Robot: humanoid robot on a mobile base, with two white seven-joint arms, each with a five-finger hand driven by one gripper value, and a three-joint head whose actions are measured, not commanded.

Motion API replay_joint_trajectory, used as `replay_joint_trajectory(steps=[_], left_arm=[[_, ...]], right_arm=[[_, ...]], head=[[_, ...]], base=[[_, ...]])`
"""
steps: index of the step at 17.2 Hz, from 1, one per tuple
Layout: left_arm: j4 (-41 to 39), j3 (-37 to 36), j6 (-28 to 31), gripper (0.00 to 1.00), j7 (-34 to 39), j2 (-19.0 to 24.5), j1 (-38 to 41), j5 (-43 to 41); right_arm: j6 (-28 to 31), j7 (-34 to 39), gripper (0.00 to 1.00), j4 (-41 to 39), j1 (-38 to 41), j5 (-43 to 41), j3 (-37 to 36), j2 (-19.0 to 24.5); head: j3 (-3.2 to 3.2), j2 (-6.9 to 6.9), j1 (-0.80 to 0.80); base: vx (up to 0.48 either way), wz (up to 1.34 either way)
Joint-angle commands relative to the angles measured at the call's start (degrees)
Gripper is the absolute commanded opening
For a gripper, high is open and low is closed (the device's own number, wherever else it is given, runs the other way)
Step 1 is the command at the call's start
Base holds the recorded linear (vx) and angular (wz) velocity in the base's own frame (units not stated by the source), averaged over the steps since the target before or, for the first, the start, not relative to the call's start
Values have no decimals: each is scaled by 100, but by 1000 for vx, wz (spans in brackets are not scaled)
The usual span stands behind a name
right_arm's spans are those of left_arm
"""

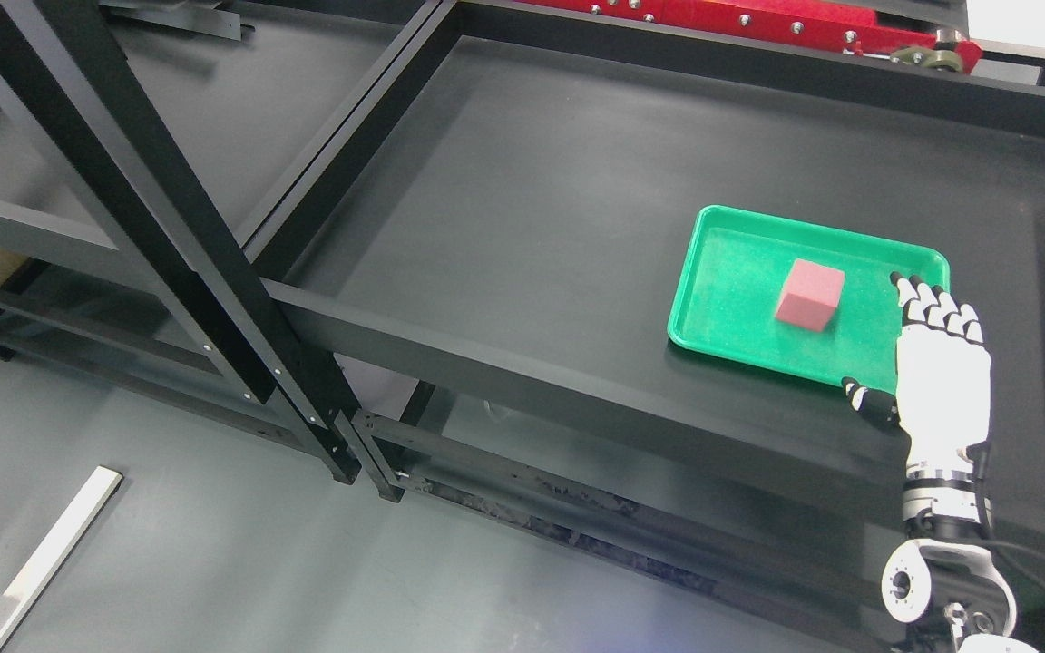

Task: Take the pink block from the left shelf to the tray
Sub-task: 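Reach the right hand over the pink cube in the green tray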

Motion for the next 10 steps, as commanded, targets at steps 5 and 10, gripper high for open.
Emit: replay_joint_trajectory(steps=[5,10], left_arm=[[-100,0,-10,100,-2,100,-132,-9],[-100,0,-10,100,-2,100,-132,-9]], right_arm=[[-5,710,99,514,-249,-116,-34,-141],[-14,1080,99,786,-328,-178,36,-246]], head=[[0,0,0],[0,0,0]], base=[[146,48],[119,41]])
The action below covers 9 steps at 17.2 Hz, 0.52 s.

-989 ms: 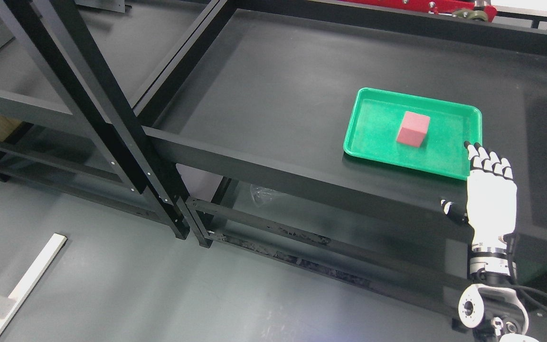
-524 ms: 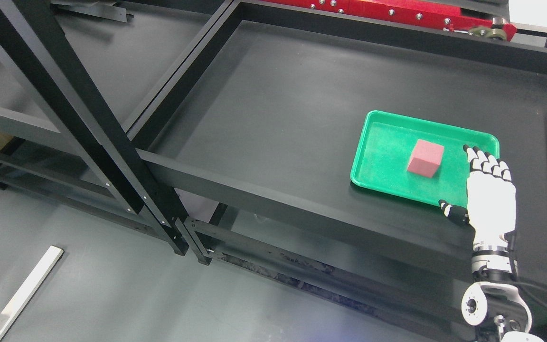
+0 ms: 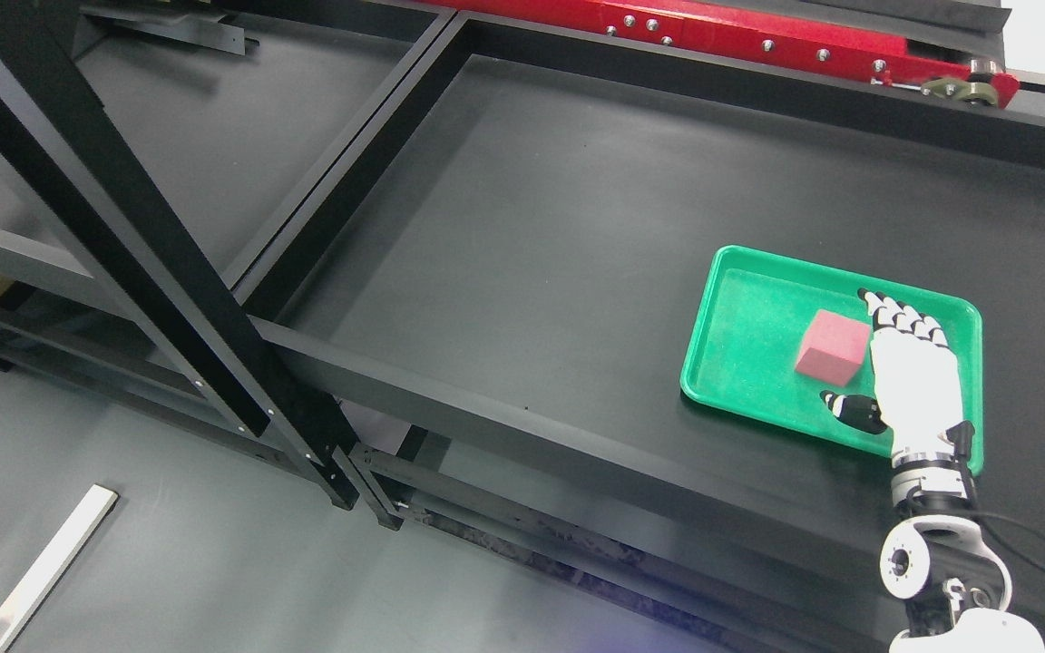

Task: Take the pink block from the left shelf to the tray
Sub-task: 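Reach the right hand over the pink cube in the green tray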

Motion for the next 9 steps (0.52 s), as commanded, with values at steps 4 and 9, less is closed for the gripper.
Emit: replay_joint_trajectory(steps=[4,9], left_arm=[[-100,0,1,100,-2,100,-132,-9],[-100,0,1,100,-2,100,-132,-9]], right_arm=[[-3,183,99,737,-48,-50,194,-298],[-3,350,99,983,-92,-50,194,-367]], head=[[0,0,0],[0,0,0]], base=[[106,37],[86,24]])
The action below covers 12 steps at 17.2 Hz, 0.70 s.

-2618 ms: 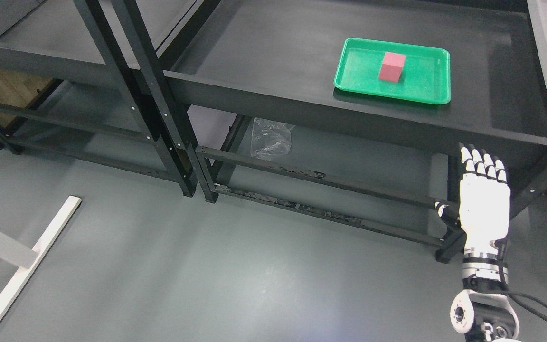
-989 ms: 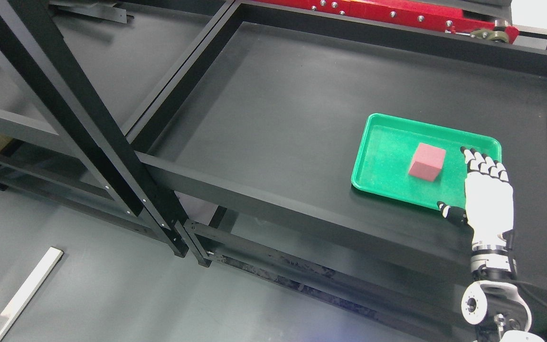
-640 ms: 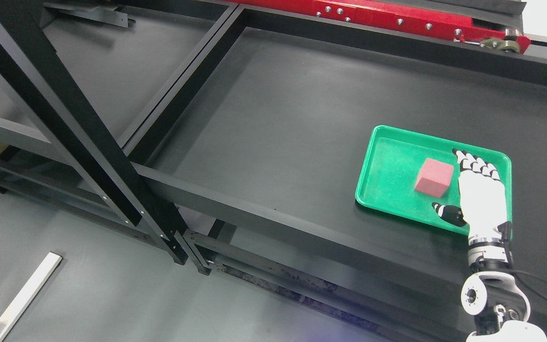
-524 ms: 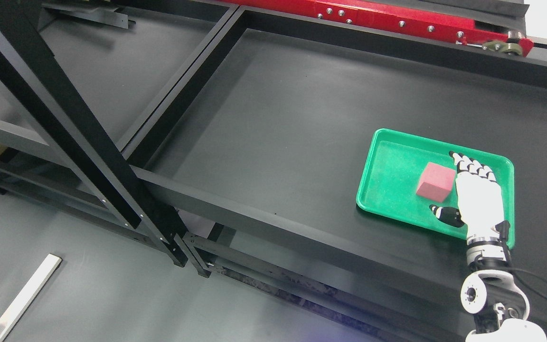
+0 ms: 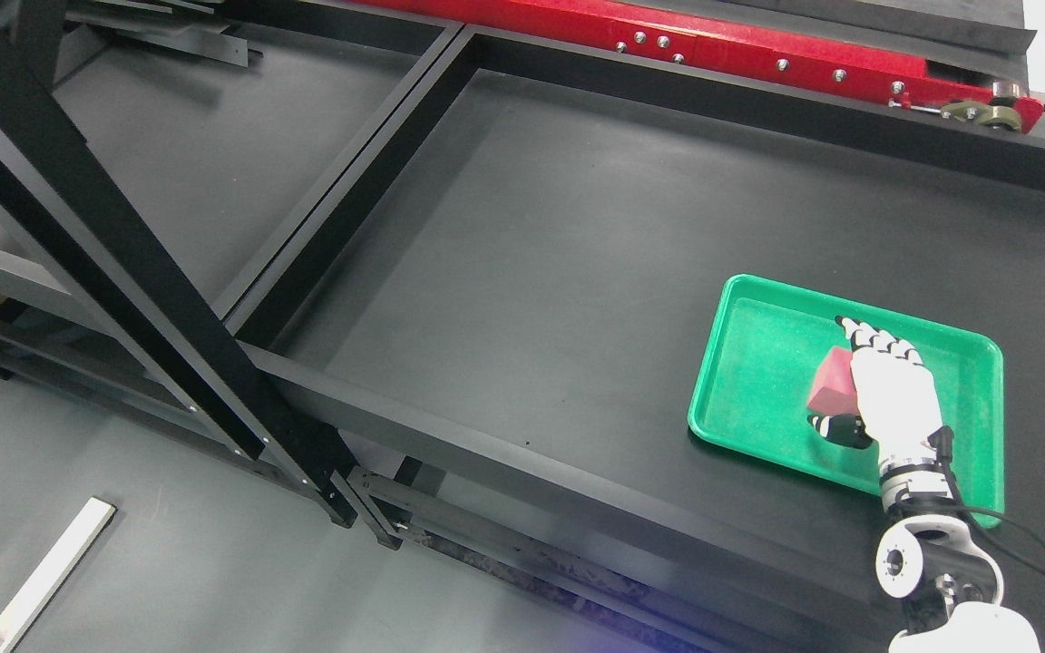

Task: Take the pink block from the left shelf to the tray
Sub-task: 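Reach the right hand over the pink cube in the green tray, then close the right hand fingers around the pink cube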

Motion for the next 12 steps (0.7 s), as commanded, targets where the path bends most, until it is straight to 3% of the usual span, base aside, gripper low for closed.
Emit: replay_joint_trajectory(steps=[1,5,8,12], left_arm=[[-100,0,3,100,-2,100,-132,-9],[-100,0,3,100,-2,100,-132,-9],[-100,0,3,100,-2,100,-132,-9],[-100,0,3,100,-2,100,-132,-9]], right_arm=[[-3,37,99,568,-32,-8,54,-194],[-3,37,98,744,-58,-8,46,-221],[-3,54,91,788,-58,1,19,-238],[-3,63,69,841,-58,-8,-16,-300]], head=[[0,0,0],[0,0,0],[0,0,0],[0,0,0]], base=[[78,22],[67,9],[57,1],[41,-2]])
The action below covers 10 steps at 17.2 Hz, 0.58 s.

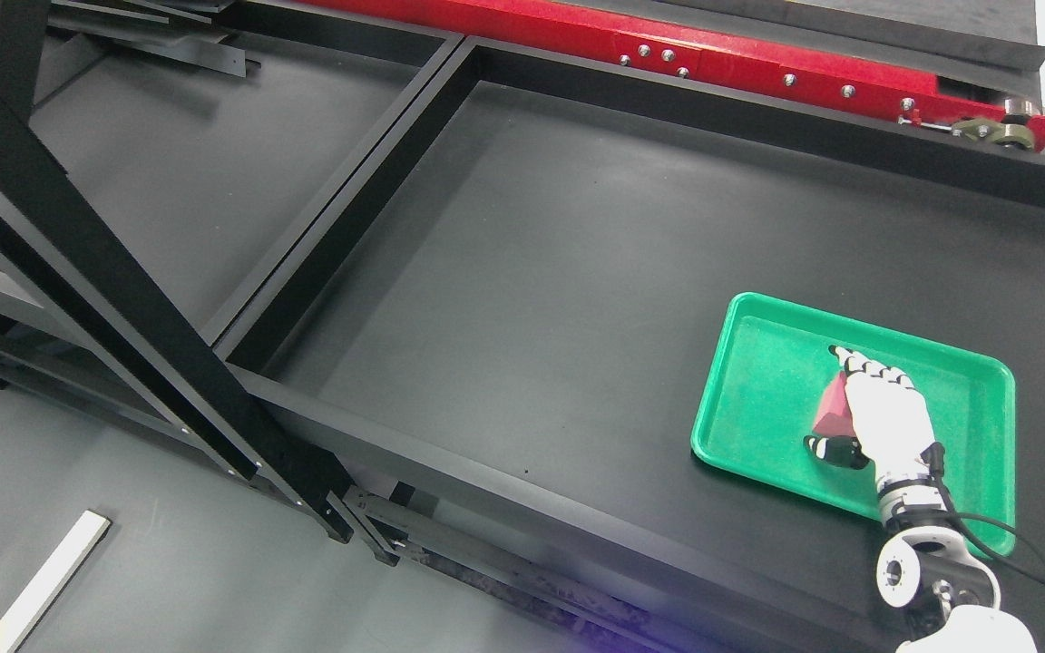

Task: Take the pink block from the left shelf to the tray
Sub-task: 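Close the right hand fingers around the pink cube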

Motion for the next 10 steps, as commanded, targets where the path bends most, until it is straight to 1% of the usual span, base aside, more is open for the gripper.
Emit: replay_joint_trajectory(steps=[1,4,6,8,9,10], left_arm=[[-100,0,4,100,-2,100,-132,-9],[-100,0,4,100,-2,100,-132,-9],[-100,0,4,100,-2,100,-132,-9],[-100,0,4,100,-2,100,-132,-9],[-100,0,4,100,-2,100,-132,-9],[-100,0,4,100,-2,100,-132,-9]], right_arm=[[44,71,64,332,-43,-4,-79,-126],[44,71,48,341,-43,-4,-79,-152],[44,71,31,341,-52,-12,-122,-153],[44,71,10,341,-52,-21,-149,-187],[1,53,4,332,-86,-21,-158,-240],[-87,18,2,332,-95,-30,-210,-249]], head=[[0,0,0],[0,0,0],[0,0,0],[0,0,0],[0,0,0],[0,0,0]], base=[[27,-1],[12,14],[0,0],[0,0],[0,0],[0,0]])
